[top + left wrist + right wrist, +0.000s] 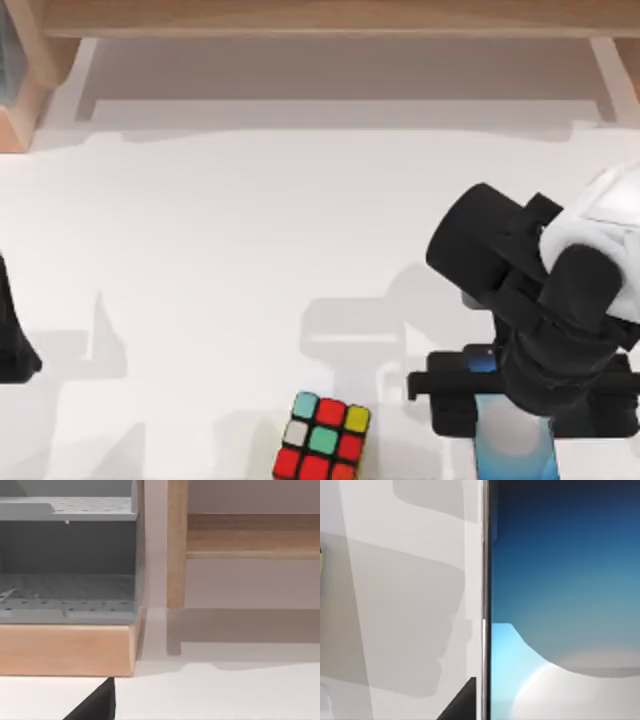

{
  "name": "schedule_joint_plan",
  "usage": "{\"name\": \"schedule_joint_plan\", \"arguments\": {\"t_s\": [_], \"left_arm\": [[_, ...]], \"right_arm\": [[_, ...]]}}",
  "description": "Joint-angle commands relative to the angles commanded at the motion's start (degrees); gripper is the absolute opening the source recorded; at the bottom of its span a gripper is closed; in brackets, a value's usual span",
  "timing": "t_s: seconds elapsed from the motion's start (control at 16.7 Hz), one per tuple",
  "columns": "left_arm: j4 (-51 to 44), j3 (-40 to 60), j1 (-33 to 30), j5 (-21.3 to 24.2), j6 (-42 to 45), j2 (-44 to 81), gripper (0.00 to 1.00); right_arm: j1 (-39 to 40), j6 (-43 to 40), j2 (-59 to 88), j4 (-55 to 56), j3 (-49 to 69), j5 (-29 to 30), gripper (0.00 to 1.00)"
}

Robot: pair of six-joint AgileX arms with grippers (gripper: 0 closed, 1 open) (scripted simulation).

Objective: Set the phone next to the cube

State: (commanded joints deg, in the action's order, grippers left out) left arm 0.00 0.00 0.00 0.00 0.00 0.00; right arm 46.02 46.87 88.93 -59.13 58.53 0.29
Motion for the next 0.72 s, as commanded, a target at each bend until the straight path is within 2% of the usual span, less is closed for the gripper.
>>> {"name": "schedule_joint_plan", "arguments": {"t_s": [0.72], "left_arm": [[0.0,0.0,0.0,0.0,0.0,0.0,1.0]], "right_arm": [[0.27,0.08,0.02,4.14,-0.76,-0.1,0.0]]}}
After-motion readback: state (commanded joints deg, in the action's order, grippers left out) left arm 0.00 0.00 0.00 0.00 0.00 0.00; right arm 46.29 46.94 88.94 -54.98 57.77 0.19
